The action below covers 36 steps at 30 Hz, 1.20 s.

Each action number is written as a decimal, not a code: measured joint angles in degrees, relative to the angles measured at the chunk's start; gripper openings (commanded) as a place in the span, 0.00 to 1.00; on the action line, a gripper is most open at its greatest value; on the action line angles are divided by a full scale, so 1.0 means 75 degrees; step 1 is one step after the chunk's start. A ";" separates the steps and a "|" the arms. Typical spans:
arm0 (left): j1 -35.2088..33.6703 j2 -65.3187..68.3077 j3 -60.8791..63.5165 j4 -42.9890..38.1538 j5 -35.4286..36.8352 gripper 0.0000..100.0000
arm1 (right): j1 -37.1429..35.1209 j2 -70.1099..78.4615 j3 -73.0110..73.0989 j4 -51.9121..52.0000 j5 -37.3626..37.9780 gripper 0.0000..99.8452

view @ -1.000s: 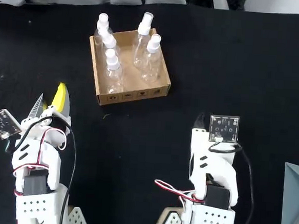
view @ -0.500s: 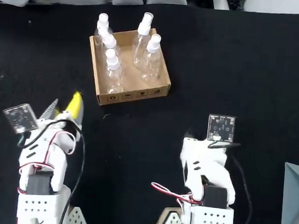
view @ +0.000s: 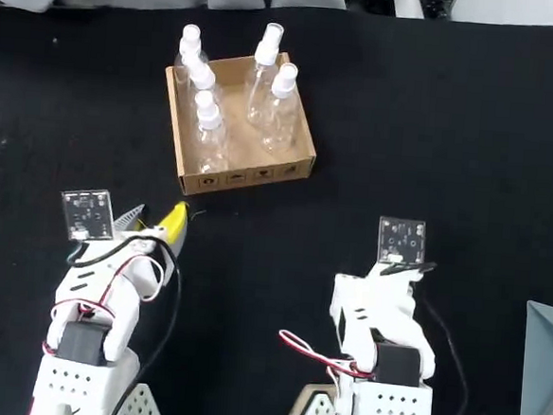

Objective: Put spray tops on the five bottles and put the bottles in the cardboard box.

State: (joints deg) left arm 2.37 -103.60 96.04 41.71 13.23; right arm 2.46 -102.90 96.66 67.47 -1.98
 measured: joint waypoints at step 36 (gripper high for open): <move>0.0434 0.0000 0.0000 0.3012 -0.0105 0.05 | 0.0000 0.0000 0.0000 0.0914 0.0000 0.01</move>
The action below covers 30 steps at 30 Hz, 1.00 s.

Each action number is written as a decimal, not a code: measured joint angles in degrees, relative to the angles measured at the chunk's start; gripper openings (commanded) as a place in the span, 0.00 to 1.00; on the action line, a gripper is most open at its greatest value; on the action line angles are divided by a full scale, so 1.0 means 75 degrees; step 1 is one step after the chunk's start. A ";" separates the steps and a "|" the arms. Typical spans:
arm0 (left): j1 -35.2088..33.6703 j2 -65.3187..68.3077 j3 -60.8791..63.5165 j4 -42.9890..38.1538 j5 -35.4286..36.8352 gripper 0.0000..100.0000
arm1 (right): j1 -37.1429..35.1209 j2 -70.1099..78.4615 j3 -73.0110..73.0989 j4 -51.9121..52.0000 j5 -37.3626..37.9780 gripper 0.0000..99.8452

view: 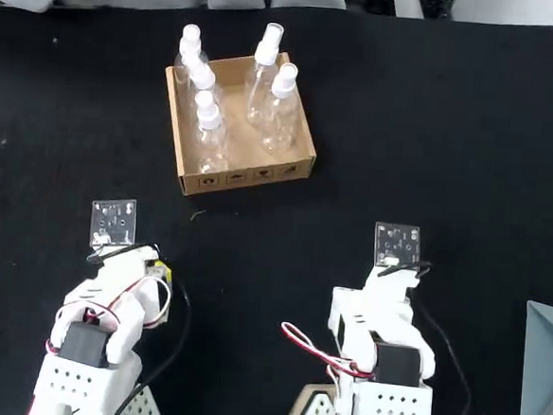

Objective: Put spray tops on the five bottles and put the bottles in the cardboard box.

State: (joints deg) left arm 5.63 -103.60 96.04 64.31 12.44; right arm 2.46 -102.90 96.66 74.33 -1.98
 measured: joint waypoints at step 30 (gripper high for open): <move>-0.0012 -0.0012 0.0000 0.0949 -0.0973 0.05 | -0.0012 0.0000 0.0000 0.0012 0.0000 0.01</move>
